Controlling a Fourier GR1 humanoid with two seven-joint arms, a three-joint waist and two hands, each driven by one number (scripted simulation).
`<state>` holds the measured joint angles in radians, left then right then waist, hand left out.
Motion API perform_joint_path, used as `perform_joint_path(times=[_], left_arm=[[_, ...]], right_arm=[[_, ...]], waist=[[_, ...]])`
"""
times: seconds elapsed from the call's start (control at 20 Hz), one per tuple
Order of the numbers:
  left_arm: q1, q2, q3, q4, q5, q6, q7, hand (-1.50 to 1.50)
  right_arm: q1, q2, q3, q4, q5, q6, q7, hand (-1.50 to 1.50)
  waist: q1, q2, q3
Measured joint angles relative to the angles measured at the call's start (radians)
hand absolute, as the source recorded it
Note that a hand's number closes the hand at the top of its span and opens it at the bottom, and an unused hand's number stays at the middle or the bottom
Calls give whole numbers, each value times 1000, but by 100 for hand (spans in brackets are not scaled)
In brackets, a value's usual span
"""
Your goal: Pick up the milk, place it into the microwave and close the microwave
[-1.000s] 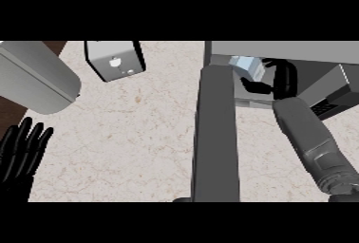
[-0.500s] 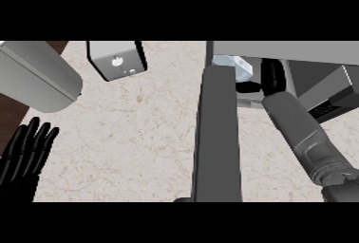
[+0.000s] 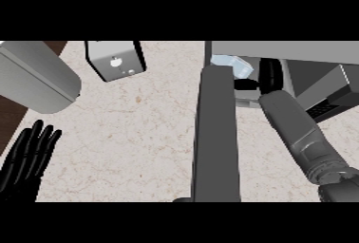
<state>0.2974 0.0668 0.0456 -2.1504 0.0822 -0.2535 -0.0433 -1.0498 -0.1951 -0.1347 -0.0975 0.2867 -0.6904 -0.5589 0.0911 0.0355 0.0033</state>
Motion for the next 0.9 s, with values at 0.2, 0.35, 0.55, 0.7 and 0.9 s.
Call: perform_joint_path(times=[0.2,0.35,0.55,0.7,0.9], left_arm=[[25,-7,-16,-17,-11,-4,-5,-150],[44,-8,-15,-29,-10,-7,-6,-150],[43,-6,-14,-34,-11,-8,4,-150],[44,-17,-28,-45,-24,1,12,-150],[58,-29,-43,-51,-39,6,8,-150]], right_arm=[[-1,-19,-22,-7,-17,-7,-6,-150],[15,-37,-35,-18,-26,-8,-34,-150],[21,-52,-52,-27,-36,-12,-59,-150],[37,-67,-70,-37,-49,-10,-88,-150],[54,-100,-96,-43,-72,37,-121,-150]], waist=[[-3,-2,0],[-10,-5,0],[-17,-7,0],[-22,-8,0],[-26,-10,0]])
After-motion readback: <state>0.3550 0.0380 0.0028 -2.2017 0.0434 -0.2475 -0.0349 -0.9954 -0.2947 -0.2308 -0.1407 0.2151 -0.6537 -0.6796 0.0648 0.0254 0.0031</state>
